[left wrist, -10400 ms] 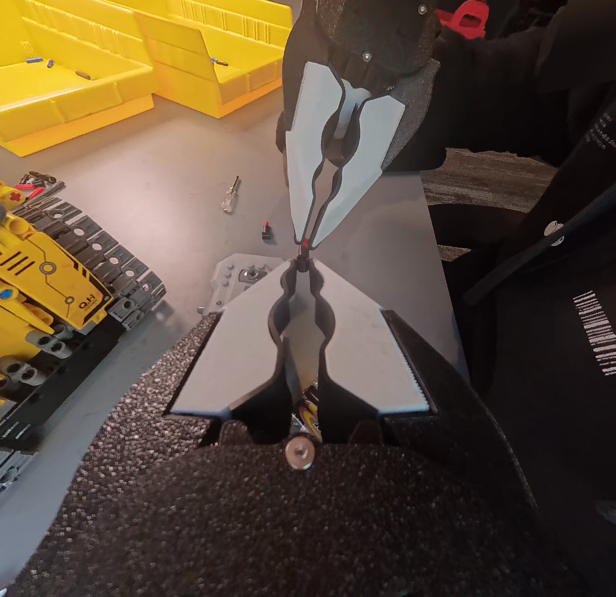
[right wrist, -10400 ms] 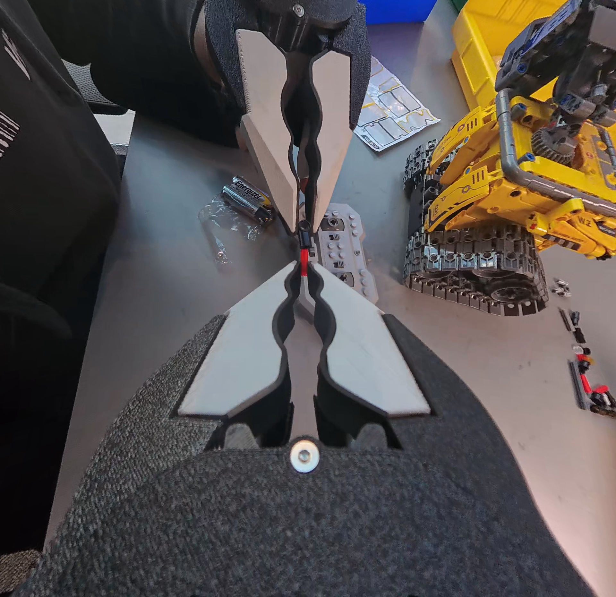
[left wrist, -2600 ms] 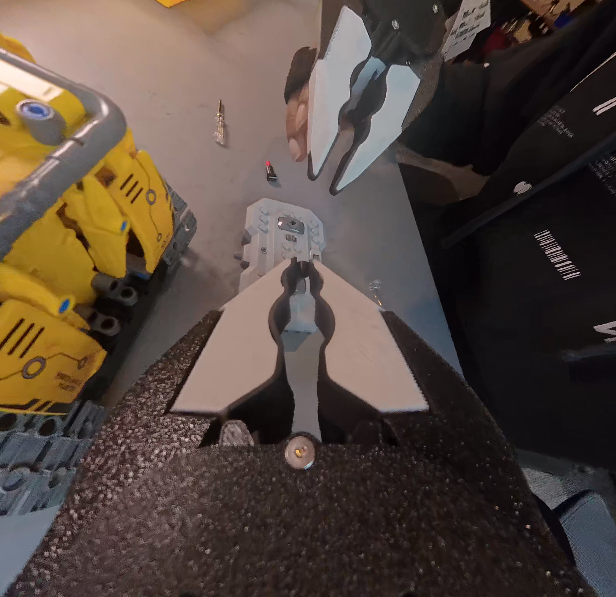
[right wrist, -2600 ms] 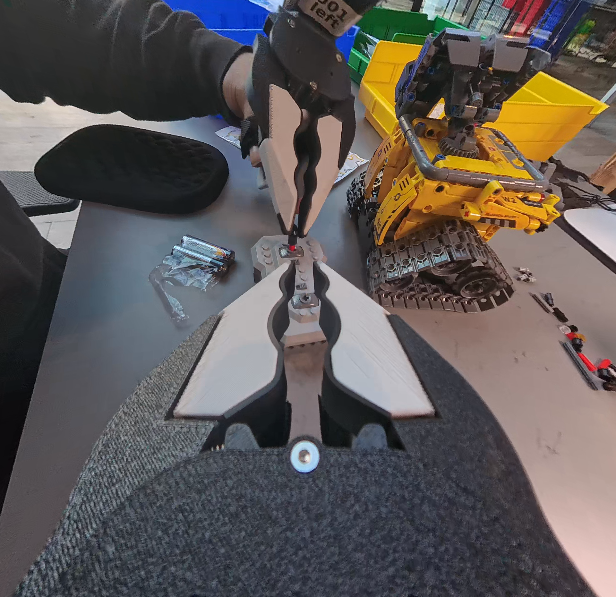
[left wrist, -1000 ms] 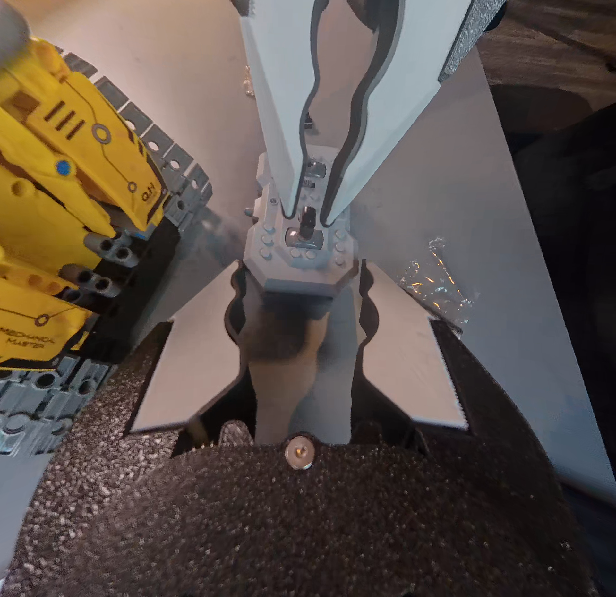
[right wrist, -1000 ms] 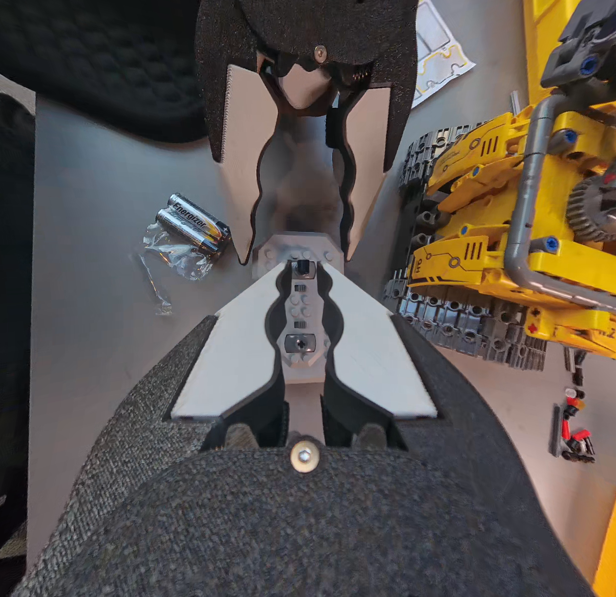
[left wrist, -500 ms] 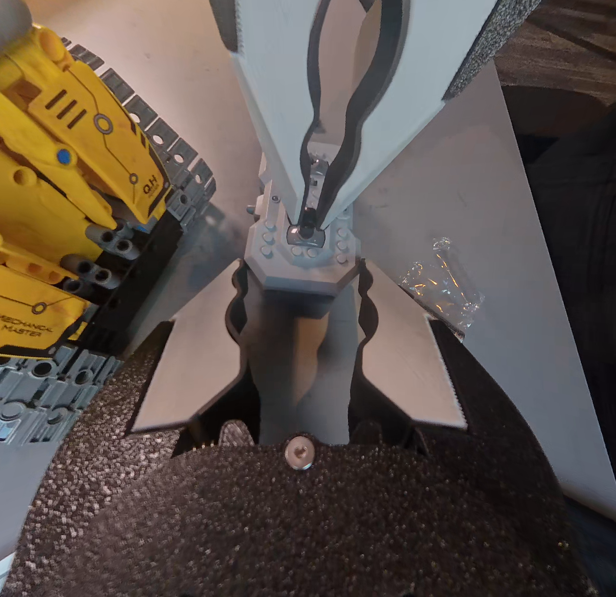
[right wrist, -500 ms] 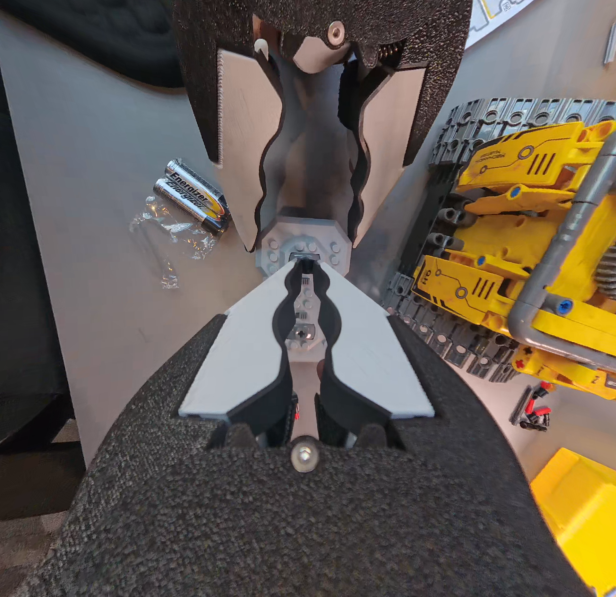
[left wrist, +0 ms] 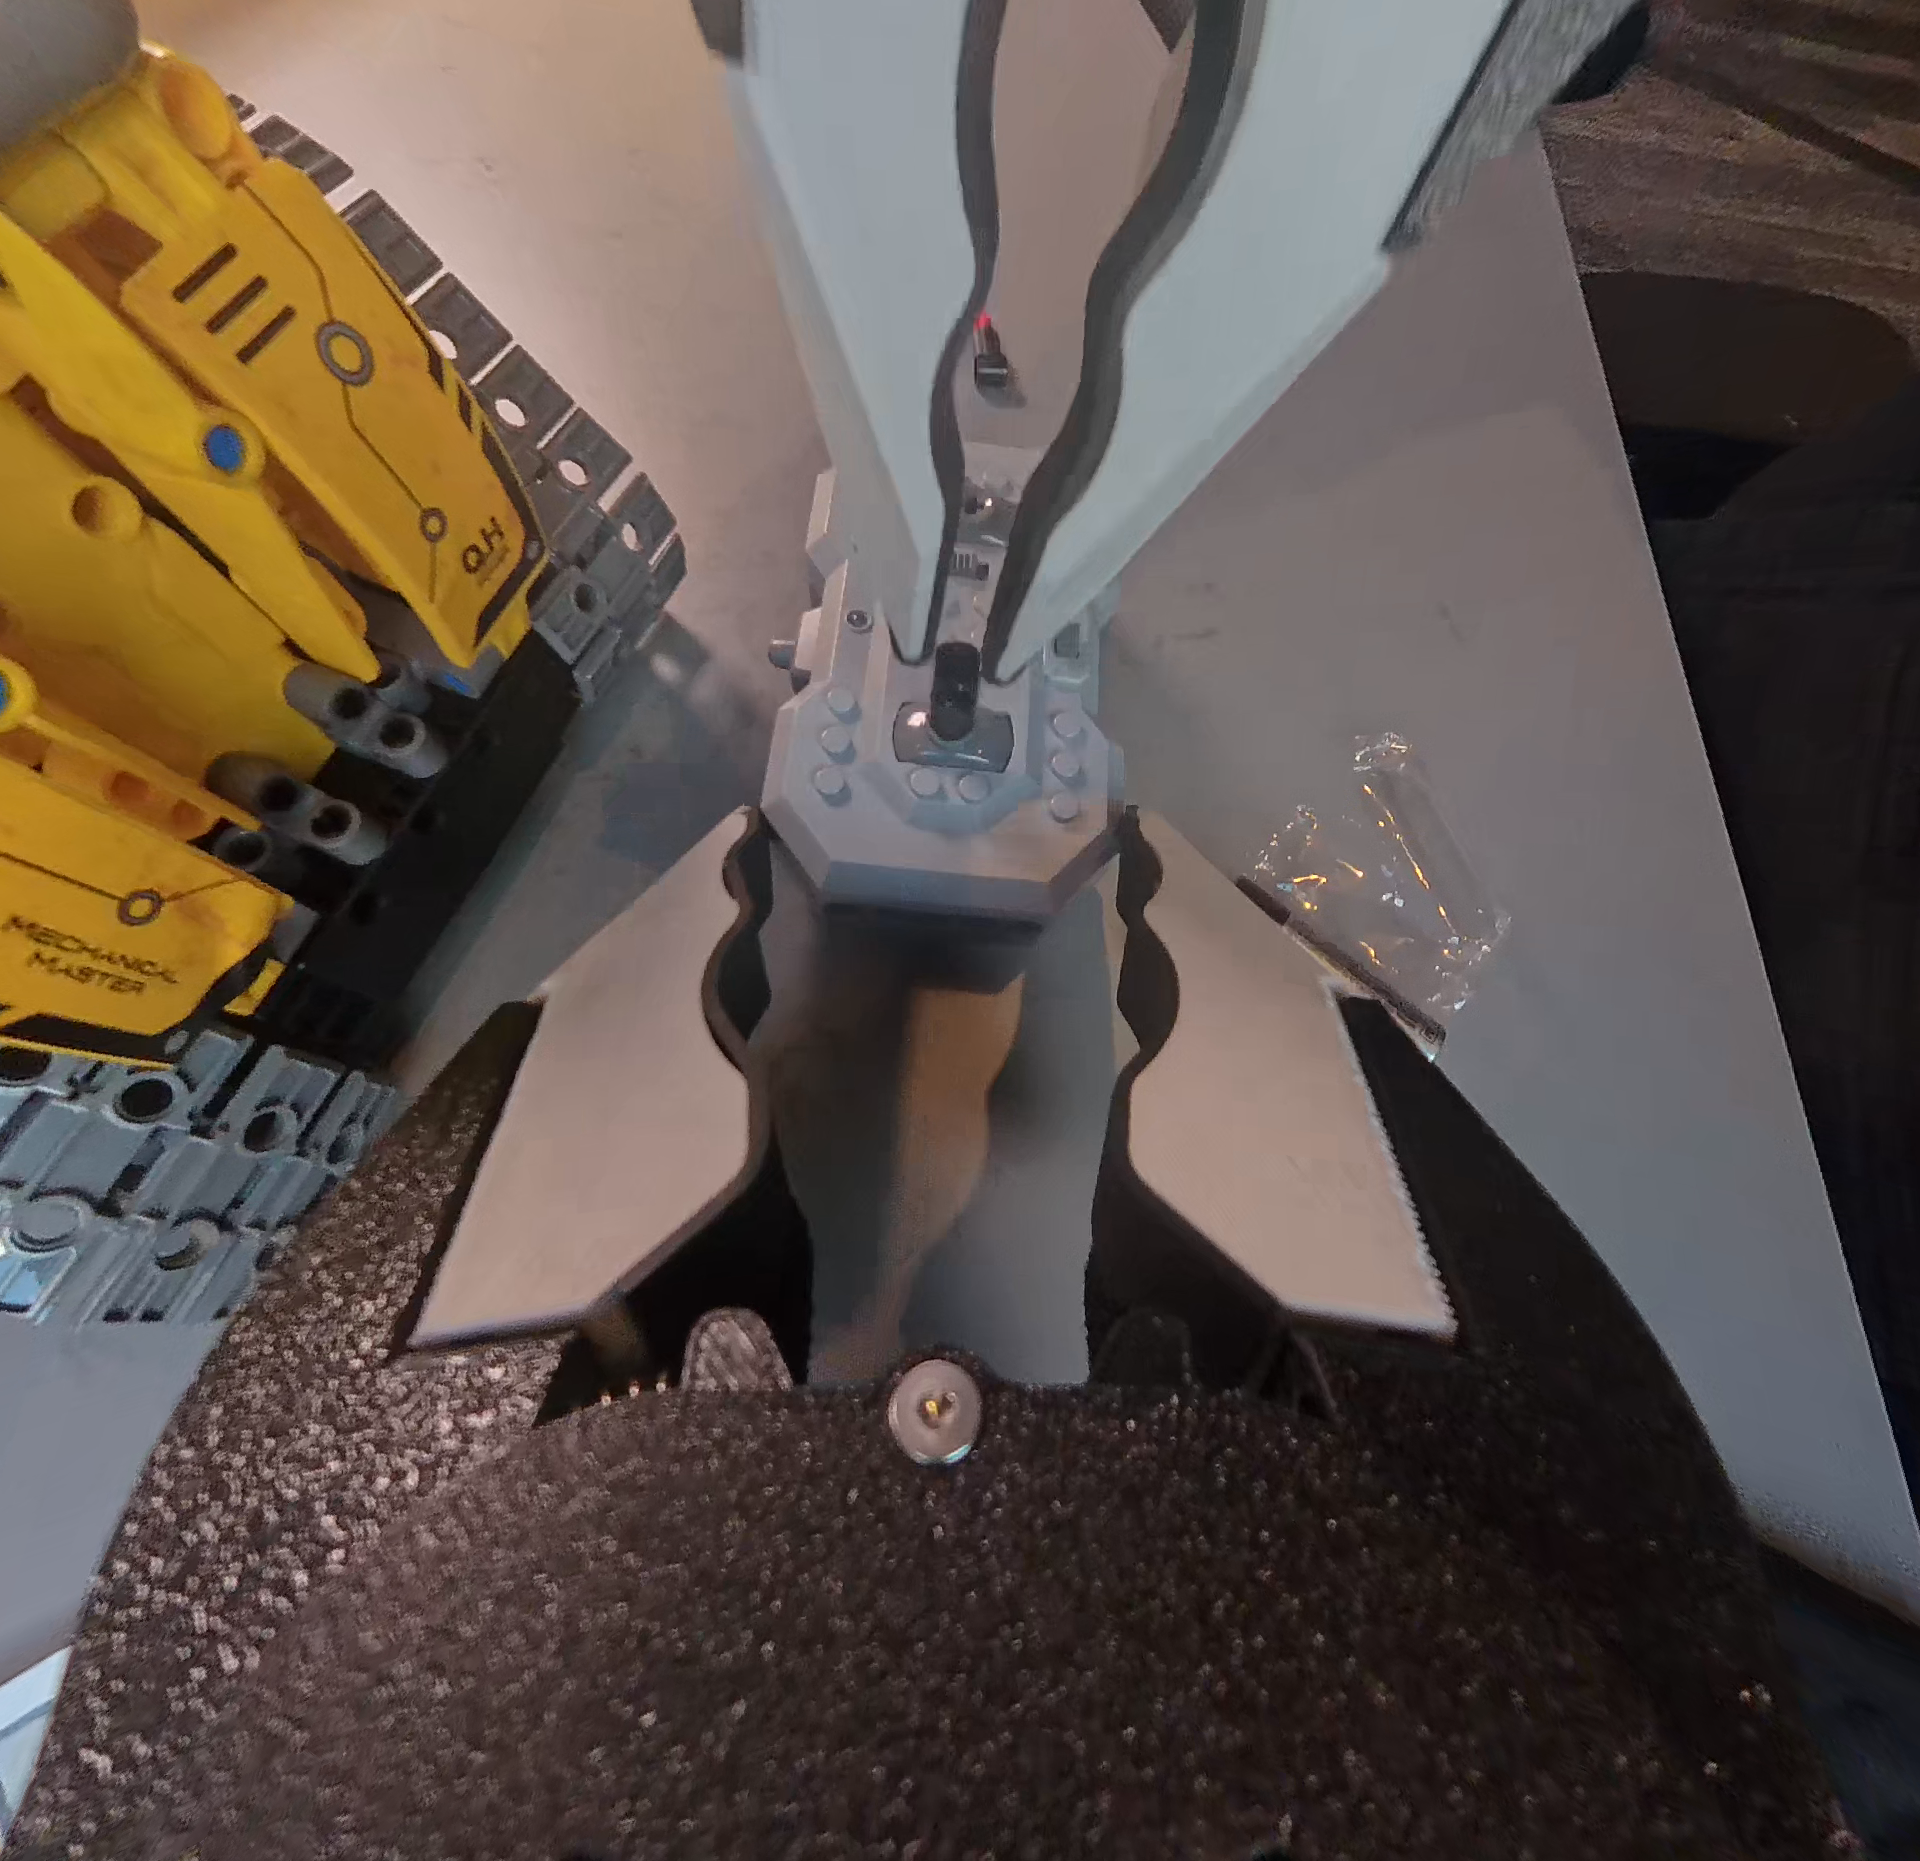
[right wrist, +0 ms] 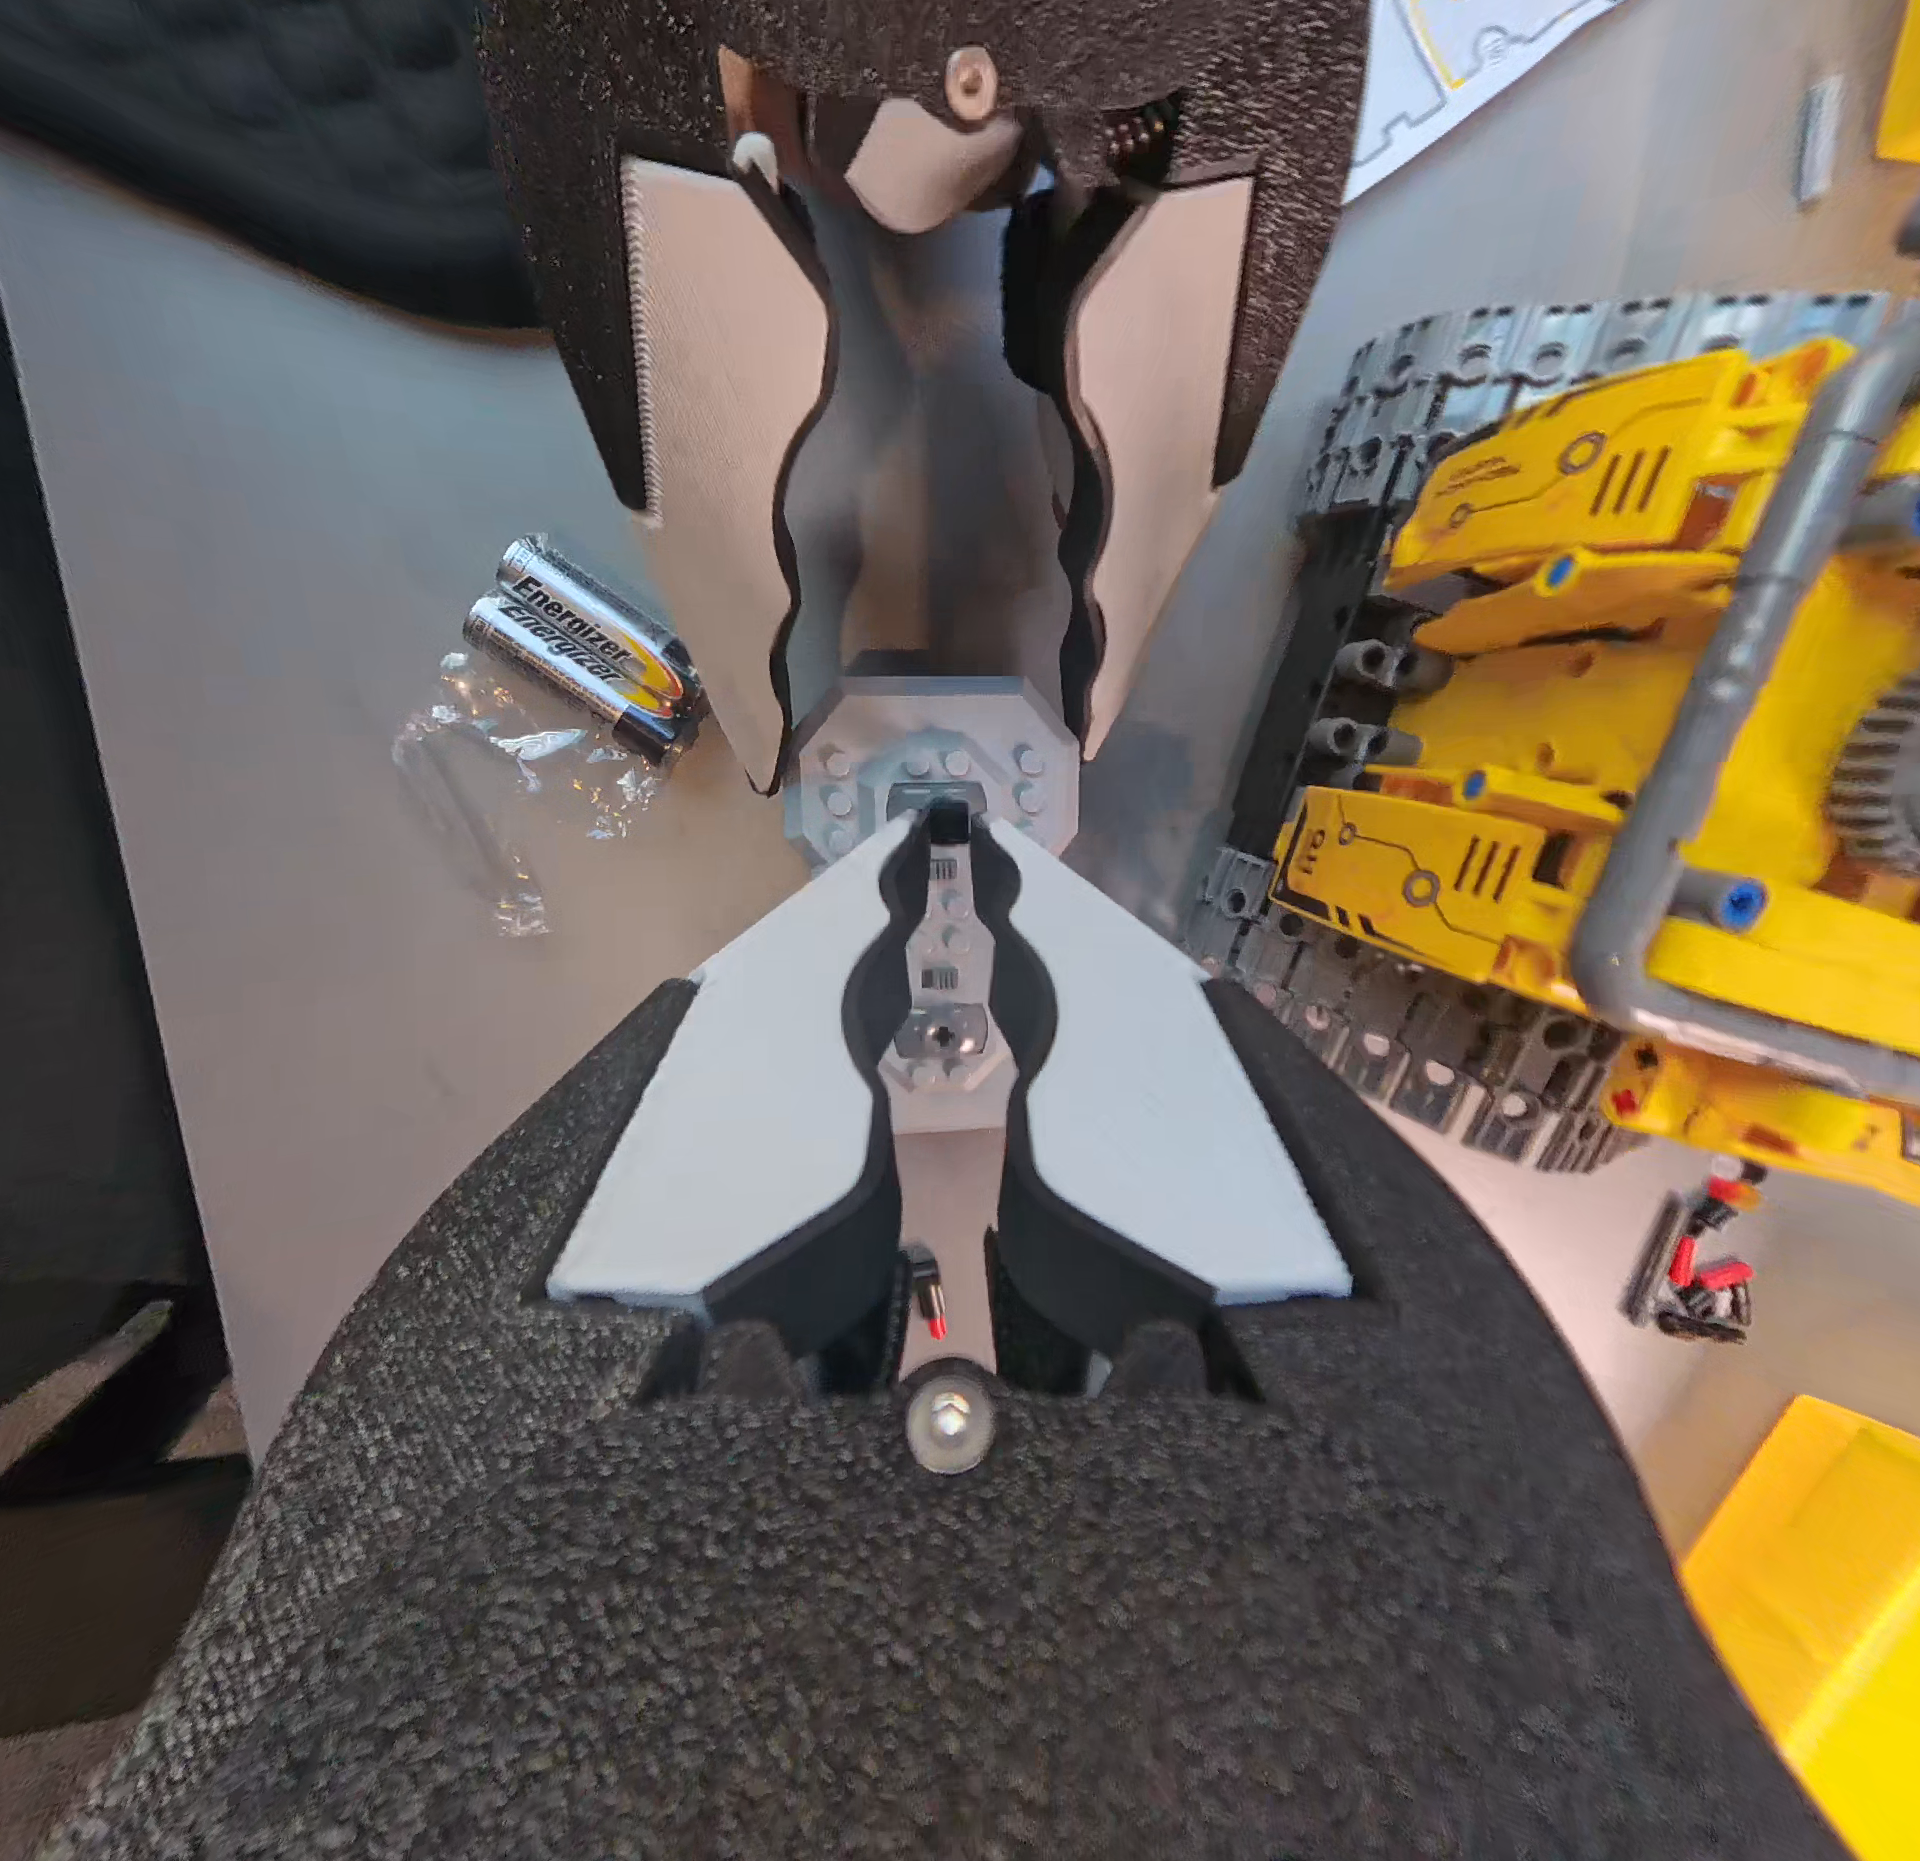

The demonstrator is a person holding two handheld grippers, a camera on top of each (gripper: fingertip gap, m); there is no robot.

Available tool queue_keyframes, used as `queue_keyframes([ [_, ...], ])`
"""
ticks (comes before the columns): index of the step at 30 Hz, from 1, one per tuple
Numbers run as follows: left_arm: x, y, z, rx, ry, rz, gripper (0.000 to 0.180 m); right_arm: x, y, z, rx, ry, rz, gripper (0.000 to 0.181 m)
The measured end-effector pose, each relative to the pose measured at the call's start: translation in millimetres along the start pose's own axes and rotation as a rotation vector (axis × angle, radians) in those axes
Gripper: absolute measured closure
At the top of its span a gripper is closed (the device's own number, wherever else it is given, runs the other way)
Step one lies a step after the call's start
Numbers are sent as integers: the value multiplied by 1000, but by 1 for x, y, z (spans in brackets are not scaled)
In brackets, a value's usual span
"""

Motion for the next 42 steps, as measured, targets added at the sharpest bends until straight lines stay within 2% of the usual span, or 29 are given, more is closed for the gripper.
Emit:
queue_keyframes([
  [1,0,-1,0,0,1,1,113,2,-8,3,-46,11,0,172],
  [4,1,-1,1,0,-3,7,113,9,-46,23,-187,73,5,164],
  [9,0,-1,1,0,-4,9,113,18,-45,108,-112,163,32,162],
  [15,-1,-4,1,-25,9,7,113,17,-15,155,-231,230,20,162],
  [20,1,-15,-2,-100,-40,36,113,8,-3,160,-240,197,0,162],
  [23,2,-27,-4,-179,-79,14,118,5,-2,159,-261,173,-34,173],
  [24,2,-32,-6,-207,-86,-1,121,6,-4,157,-311,170,-48,174],
  [26,-2,-43,-13,-267,-86,-56,129,10,-18,144,-542,178,-86,174],
  [31,-28,-55,-45,-420,-205,-34,142,28,-56,96,-1379,212,-141,174],
  [34,-38,-49,-65,-479,-346,15,145,38,-48,72,-1722,267,-264,175],
  [37,-44,-48,-82,-567,-473,138,155,45,-35,54,-1868,271,-315,175],
  [39,-43,-50,-87,-598,-509,145,161,48,-29,48,-1872,249,-317,175],
  [42,-43,-51,-88,-588,-469,116,176,53,-30,50,-1874,228,-300,175],
])
Point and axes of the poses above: each gripper's, where its closed fingertips meet, y out along the fingers, z out of its underside, x = y × z across the jaws, the point moved 8 cm from there along -y, back along the fingers, and after that the axes turned 15 degrees about -z, right-handed, at the moved point
